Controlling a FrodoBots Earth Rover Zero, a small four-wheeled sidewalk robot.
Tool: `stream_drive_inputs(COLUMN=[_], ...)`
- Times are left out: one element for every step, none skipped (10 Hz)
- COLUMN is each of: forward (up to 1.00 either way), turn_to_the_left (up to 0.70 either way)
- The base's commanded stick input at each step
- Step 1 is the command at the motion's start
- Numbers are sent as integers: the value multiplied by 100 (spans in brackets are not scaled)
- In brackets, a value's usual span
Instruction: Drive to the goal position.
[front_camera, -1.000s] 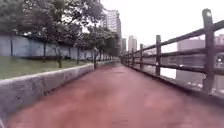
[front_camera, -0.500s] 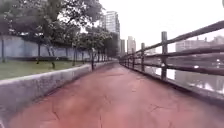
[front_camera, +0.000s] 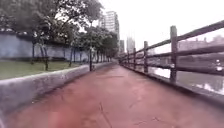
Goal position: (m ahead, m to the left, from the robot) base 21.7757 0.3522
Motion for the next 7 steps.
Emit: stream_drive_inputs(forward=[100, 100, 100, 100, 100, 100, 100], turn_to_the_left=[0, 0, 0, 0, 0, 0, 0])
